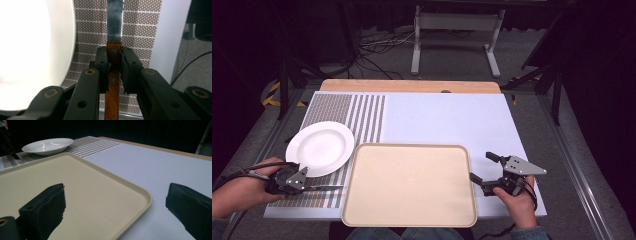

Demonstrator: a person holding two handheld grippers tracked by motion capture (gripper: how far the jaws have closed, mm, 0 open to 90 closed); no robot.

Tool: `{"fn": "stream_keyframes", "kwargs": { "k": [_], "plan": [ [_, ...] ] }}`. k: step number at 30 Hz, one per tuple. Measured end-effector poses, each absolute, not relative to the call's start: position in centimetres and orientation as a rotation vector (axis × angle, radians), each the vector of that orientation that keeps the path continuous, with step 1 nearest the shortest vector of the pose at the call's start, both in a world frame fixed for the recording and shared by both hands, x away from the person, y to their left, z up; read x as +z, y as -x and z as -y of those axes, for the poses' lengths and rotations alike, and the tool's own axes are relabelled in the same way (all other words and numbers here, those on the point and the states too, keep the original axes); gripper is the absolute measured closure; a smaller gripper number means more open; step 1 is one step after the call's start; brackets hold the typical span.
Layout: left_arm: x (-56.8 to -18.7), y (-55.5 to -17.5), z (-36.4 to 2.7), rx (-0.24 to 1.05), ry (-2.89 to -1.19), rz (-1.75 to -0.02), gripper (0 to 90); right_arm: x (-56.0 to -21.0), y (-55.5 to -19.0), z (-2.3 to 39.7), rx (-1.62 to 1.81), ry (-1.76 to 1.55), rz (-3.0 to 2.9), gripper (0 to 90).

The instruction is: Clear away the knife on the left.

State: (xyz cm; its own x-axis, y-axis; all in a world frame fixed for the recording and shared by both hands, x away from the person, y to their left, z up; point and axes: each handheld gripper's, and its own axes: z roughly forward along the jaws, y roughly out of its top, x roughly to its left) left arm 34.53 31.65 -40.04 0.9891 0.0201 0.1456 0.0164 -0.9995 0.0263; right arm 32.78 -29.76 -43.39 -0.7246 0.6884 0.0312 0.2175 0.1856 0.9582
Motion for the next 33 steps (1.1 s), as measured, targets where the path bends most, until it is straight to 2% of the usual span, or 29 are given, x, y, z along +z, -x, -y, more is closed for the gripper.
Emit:
{"fn": "stream_keyframes", "kwargs": {
  "k": [12,22,29,33],
  "plan": [
    [-37.3,-34.2,-31.2,0.256,-3.006,-0.071,77.9,-43.3,-32.7,29.9,1.562,-0.855,-2.051,3.3],
    [-36.2,-34.3,-30.9,0.146,-2.92,-0.193,77.9,-43.3,-32.7,29.9,1.567,-0.854,-2.046,3.3],
    [-35.7,-34.2,-30.3,0.146,-2.857,-0.28,78.0,-43.2,-32.7,29.9,1.563,-0.852,-2.047,3.3],
    [-35.6,-34.3,-29.7,0.099,-2.819,-0.315,78.0,-43.3,-32.7,29.9,1.56,-0.853,-2.048,3.3]
  ]
}}
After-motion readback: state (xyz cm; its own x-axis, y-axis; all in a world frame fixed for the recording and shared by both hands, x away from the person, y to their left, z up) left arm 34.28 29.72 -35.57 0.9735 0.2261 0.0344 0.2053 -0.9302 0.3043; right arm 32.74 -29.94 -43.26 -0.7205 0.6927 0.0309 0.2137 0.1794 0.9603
